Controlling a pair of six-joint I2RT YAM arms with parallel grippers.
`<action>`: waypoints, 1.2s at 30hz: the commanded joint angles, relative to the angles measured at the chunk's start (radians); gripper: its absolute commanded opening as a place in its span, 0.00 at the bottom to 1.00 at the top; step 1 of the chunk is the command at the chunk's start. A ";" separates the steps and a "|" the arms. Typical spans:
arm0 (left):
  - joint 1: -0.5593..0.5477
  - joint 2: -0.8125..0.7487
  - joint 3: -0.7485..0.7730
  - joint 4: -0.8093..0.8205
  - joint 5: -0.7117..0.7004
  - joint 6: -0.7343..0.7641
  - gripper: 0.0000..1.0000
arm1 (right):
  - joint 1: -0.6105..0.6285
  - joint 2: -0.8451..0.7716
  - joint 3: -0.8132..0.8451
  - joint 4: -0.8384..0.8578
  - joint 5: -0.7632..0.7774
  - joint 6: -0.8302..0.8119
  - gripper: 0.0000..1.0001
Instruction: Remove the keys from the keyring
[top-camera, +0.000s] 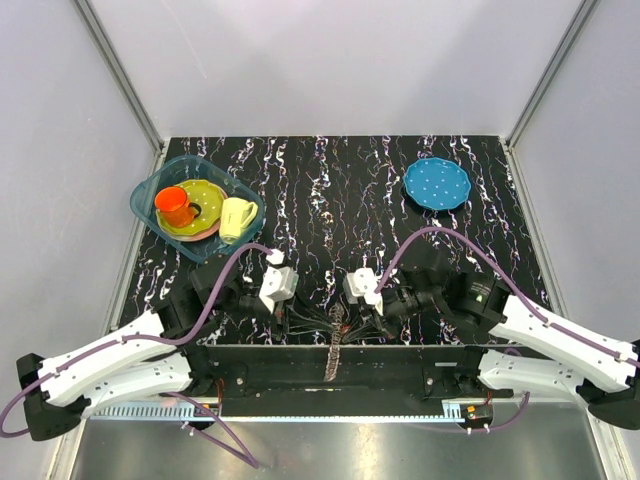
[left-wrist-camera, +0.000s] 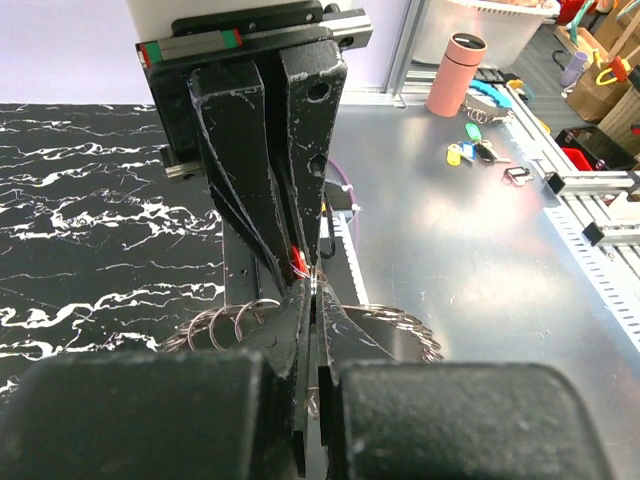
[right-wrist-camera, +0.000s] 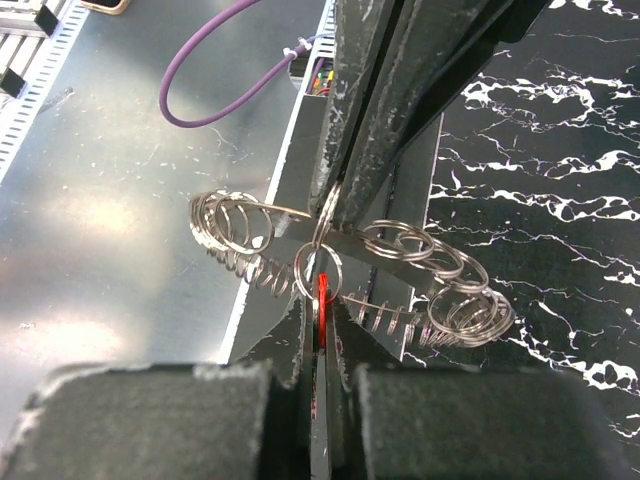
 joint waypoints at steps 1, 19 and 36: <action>0.001 -0.028 -0.012 0.190 0.001 -0.063 0.00 | 0.001 -0.023 -0.018 0.080 0.036 0.064 0.00; 0.001 -0.034 -0.058 0.288 0.032 -0.104 0.00 | -0.001 -0.087 -0.070 0.176 0.124 0.118 0.00; 0.001 -0.003 -0.019 0.218 0.147 -0.070 0.00 | -0.001 -0.216 -0.111 0.248 0.280 0.089 0.00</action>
